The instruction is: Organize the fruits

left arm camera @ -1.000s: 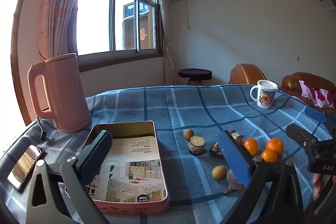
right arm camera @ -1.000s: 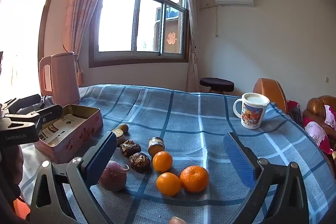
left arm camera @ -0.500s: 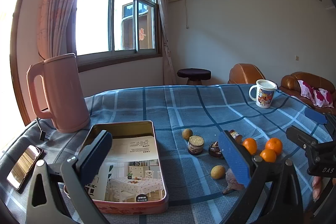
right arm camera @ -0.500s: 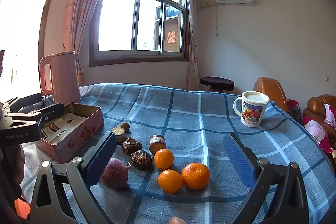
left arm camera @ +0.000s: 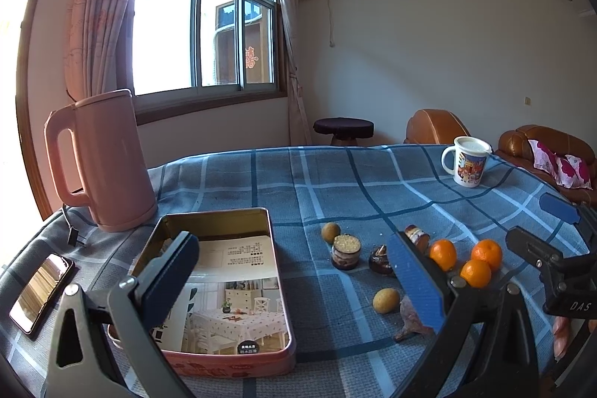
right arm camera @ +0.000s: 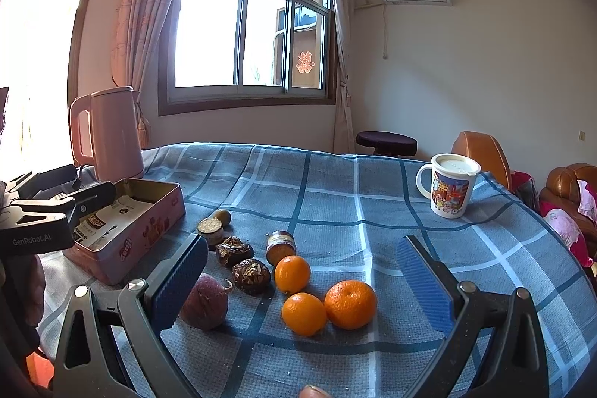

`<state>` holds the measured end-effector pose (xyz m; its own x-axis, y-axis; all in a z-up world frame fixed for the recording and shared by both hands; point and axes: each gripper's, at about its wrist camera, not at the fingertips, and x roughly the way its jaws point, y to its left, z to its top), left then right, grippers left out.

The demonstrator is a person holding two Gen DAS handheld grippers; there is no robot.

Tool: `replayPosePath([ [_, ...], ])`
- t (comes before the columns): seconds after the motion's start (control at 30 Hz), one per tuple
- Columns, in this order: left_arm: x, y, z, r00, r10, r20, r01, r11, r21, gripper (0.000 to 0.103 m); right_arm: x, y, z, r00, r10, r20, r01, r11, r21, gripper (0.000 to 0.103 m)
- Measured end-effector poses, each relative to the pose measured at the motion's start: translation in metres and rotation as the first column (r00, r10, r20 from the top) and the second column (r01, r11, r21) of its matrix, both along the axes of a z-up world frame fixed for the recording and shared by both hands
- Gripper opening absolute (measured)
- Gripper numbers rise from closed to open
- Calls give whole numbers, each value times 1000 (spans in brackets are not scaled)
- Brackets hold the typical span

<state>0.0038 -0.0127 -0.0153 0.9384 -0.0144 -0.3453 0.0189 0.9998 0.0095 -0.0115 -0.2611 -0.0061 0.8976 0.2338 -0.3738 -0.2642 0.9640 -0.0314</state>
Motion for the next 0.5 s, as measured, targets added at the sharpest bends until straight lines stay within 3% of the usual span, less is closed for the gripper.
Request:
replayPosePath([
  [0.5, -1, -2, -3, 1000, -1, -1, 1, 1000, 3, 103, 0, 0, -4, 1000, 2, -11, -2, 1000, -1, 102],
])
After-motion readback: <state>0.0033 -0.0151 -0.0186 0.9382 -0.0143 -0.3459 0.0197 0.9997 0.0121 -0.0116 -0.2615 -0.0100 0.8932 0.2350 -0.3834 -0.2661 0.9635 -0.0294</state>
